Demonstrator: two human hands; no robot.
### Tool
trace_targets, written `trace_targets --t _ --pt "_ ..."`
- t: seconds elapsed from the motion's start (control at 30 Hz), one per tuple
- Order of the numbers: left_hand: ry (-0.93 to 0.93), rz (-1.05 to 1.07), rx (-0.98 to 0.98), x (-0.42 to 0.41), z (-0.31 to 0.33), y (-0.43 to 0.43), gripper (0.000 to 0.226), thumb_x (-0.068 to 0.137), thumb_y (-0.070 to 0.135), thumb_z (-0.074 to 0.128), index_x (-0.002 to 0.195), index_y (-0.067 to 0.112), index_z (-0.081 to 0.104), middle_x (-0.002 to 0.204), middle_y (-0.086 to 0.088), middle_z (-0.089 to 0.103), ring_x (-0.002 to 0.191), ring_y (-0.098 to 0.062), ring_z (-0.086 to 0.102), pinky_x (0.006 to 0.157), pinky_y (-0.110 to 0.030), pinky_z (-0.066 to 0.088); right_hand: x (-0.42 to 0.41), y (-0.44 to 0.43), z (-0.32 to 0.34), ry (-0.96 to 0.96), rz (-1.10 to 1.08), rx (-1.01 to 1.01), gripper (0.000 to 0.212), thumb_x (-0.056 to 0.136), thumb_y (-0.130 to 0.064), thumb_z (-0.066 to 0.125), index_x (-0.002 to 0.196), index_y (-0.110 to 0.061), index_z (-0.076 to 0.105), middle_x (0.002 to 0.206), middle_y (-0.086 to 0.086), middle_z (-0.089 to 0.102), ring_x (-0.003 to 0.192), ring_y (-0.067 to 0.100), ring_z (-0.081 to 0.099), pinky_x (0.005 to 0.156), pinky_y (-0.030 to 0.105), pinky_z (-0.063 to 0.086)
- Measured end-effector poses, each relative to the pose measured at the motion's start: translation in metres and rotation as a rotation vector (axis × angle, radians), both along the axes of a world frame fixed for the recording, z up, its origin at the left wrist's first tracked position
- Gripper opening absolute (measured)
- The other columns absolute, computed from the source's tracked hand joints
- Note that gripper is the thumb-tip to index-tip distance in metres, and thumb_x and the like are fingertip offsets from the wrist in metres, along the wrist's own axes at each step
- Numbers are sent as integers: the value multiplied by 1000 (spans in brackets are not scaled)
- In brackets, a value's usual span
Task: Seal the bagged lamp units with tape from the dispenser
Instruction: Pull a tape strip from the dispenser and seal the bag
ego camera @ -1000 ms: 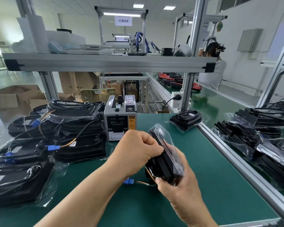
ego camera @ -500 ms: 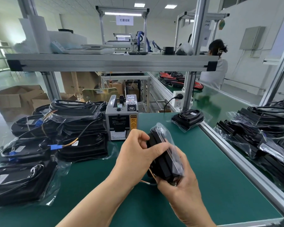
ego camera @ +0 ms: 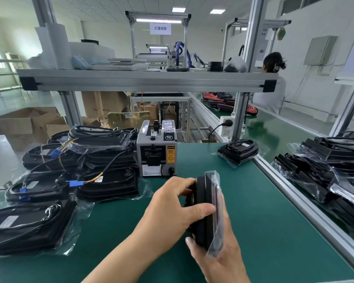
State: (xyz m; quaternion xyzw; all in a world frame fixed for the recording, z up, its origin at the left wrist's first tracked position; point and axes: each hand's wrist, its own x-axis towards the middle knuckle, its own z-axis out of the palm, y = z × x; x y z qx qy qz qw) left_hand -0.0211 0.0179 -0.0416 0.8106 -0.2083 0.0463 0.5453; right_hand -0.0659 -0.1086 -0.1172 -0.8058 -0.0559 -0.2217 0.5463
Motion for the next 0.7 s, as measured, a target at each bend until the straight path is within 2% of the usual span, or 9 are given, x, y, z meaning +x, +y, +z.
trace_targets --t 0.07,0.1,0.17,0.27,0.37,0.43,0.53,0.63,0.7 --pt "-56 41 13 1 -3 9 47 64 58 77 108 57 61 110 29 58 108 9 55 86 -16 49 7 -1 -3 -7 135 -7 111 70 -30 74 153 -45 3 164 -9 21 148 10 29 114 28 40" --pt "-77 67 31 2 -7 14 48 66 52 80 110 56 60 110 27 57 108 7 55 85 -12 47 10 -5 -4 21 213 -38 112 73 -22 76 155 -38 2 165 -12 16 150 9 24 116 33 38" --pt "-117 127 98 3 -20 24 59 69 38 86 121 47 58 111 25 54 110 5 53 86 -5 41 12 -15 1 68 348 -173 108 77 -5 68 156 -43 5 162 -25 16 149 -1 17 120 27 28" --pt "-181 189 201 -2 -44 34 79 65 20 91 134 33 53 116 24 47 115 7 46 91 -1 32 8 -31 11 129 437 -175 90 72 -1 47 144 -53 39 146 -34 43 140 -8 34 119 26 30" --pt "-238 263 153 -8 -63 35 85 61 16 94 129 41 50 117 24 43 112 13 44 88 2 31 -7 -21 19 117 287 137 60 77 -31 60 136 -41 53 137 -26 56 132 -4 48 112 35 42" --pt "-229 304 111 -8 -68 34 85 59 15 94 127 43 50 113 24 41 108 10 46 87 1 34 -14 -2 21 20 102 34 71 70 -44 67 138 -39 47 142 -26 49 134 -7 43 108 20 40" --pt "-188 295 94 -8 -68 34 81 60 16 94 126 42 55 110 29 39 108 4 49 88 -6 40 -14 22 18 -197 -91 -290 79 63 -19 73 132 -37 40 143 -22 39 127 -5 44 91 3 39" --pt "-173 276 87 -8 -69 35 80 60 17 93 128 40 57 109 30 39 107 3 50 87 -7 41 -3 25 13 -296 -216 -407 84 59 9 76 127 -27 43 129 -11 43 106 15 61 66 18 52" --pt "-196 279 86 -8 -70 36 81 60 18 94 129 39 56 110 31 38 107 4 50 87 -7 41 3 19 13 -369 -289 -435 70 65 10 80 119 -23 50 117 -5 52 88 19 65 54 29 54"
